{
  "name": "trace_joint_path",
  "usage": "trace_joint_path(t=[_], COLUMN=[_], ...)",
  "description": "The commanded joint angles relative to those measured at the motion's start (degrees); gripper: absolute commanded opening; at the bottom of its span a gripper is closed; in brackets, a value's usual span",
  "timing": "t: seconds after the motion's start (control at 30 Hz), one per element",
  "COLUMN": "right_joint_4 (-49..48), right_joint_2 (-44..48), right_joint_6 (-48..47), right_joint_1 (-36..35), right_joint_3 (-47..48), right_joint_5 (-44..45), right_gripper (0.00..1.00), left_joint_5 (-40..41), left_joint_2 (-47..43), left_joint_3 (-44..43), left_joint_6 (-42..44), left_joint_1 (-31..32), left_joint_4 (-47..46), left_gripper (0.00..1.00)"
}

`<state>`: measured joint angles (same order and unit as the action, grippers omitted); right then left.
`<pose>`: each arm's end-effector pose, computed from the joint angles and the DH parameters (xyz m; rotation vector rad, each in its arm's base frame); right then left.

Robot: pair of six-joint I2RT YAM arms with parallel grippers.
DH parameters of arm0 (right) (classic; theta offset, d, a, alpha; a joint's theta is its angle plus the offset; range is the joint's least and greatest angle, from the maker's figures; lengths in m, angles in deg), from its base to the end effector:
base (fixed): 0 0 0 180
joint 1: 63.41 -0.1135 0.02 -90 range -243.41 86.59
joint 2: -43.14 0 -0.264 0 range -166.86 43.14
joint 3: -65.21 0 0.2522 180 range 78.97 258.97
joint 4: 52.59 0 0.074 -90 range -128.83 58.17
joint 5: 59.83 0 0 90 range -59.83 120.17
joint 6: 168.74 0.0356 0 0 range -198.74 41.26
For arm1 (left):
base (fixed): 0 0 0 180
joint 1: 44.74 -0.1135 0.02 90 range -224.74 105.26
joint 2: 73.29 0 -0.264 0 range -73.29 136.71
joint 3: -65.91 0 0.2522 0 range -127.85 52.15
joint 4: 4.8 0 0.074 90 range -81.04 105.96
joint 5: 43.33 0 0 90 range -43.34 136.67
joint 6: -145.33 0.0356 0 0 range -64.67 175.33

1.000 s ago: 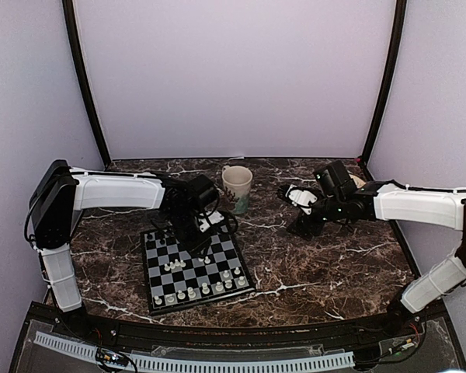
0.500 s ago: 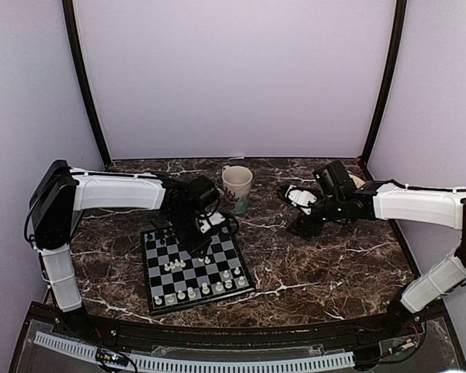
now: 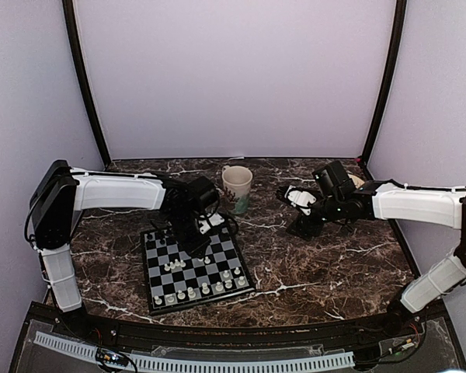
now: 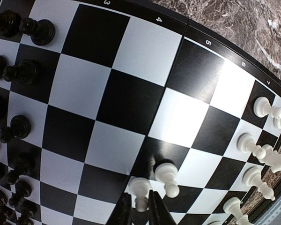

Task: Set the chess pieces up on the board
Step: Pick up the pawn from the chessboard, then place the pawn at f2.

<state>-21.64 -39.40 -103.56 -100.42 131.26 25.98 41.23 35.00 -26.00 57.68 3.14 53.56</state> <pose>0.2393 0.1836 0.2230 -1.2645 2.0448 0.1869 0.2481 -0.2794 0.1875 1.2560 2.6357 -0.2792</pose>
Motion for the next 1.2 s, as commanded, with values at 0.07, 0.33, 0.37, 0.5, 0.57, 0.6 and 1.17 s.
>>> trace_joint_path(t=[0.07, 0.33, 0.37, 0.5, 0.57, 0.6, 1.17], right_joint_4=[-0.21, -0.1, -0.06, 0.03, 0.12, 0.17, 0.51], right_joint_2=[-0.59, -0.7, -0.69, -0.84, -0.91, -0.95, -0.67], right_joint_6=[-0.1, -0.14, -0.13, -0.3, -0.38, -0.4, -0.69], right_joint_1=[0.22, 0.25, 0.26, 0.25, 0.26, 0.26, 0.14], right_joint_3=[1.69, 1.77, 1.8, 1.94, 2.0, 2.02, 1.94], right_joint_5=[-0.73, -0.74, -0.74, -0.65, -0.65, -0.65, -0.6], right_gripper=[0.77, 0.77, 0.77, 0.77, 0.77, 0.77, 0.77], left_joint_5=[-0.81, -0.65, -1.28, -4.58, -6.97, -7.68, -5.57], left_joint_2=[0.38, -3.42, -4.5, -7.2, -7.61, -7.54, 0.24], left_joint_3=[-0.25, 0.13, 0.4, 1.0, 0.9, 0.89, -4.73], left_joint_6=[0.55, 0.91, 1.67, 4.13, 5.83, 6.46, 7.89], left_joint_1=[0.29, 0.56, 0.9, 3.57, 5.28, 6.17, 9.17], left_joint_4=[2.56, 4.91, 5.2, 5.83, 5.94, 5.82, 6.1], left_gripper=[0.09, 0.01, 0.01, 0.01, 0.01, 0.02, 0.02])
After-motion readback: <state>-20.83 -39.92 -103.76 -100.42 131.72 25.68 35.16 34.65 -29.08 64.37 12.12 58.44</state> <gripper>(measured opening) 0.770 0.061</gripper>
